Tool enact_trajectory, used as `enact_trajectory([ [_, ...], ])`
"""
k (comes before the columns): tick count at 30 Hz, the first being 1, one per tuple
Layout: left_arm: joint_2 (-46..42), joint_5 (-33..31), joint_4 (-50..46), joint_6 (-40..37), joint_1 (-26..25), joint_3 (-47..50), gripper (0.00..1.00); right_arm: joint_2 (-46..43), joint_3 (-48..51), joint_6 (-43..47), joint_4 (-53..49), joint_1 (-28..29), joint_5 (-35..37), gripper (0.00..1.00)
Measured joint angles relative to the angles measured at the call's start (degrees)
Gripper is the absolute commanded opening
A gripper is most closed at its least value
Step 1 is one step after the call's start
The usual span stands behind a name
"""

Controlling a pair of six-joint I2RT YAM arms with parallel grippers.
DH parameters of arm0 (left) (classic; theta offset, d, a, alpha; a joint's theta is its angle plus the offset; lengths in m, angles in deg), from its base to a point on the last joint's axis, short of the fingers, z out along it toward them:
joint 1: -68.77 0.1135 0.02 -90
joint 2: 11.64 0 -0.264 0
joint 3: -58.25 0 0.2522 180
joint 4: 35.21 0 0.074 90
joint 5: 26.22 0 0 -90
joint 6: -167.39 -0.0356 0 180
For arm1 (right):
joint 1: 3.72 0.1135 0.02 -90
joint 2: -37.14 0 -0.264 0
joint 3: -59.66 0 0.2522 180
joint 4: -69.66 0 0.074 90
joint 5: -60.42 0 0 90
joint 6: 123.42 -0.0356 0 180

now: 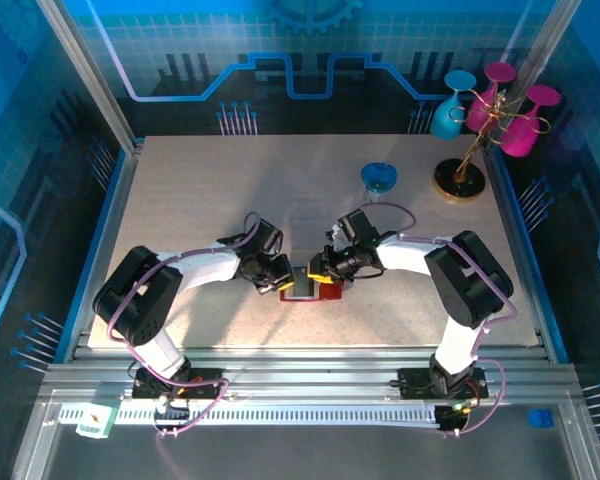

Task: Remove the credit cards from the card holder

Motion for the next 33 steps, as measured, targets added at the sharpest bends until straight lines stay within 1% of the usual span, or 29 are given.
enact_trajectory([
  [7,0.0,0.0,0.1,0.0,0.0,0.0,0.07,0.9,1.9,-1.2,5.7,0.0,-3.2,0.26],
  [14,0.0,0.0,0.5,0.1,0.0,0.2,0.08,3.4,1.9,-1.3,6.4,-0.1,-4.1,0.26],
  [26,0.0,0.0,0.7,0.2,0.0,0.3,0.08,3.2,-0.4,1.4,0.6,-0.2,-1.8,0.26],
  [33,0.0,0.0,0.8,0.2,0.0,0.3,0.08,2.8,-0.7,2.0,-0.9,-0.2,-0.8,0.26],
])
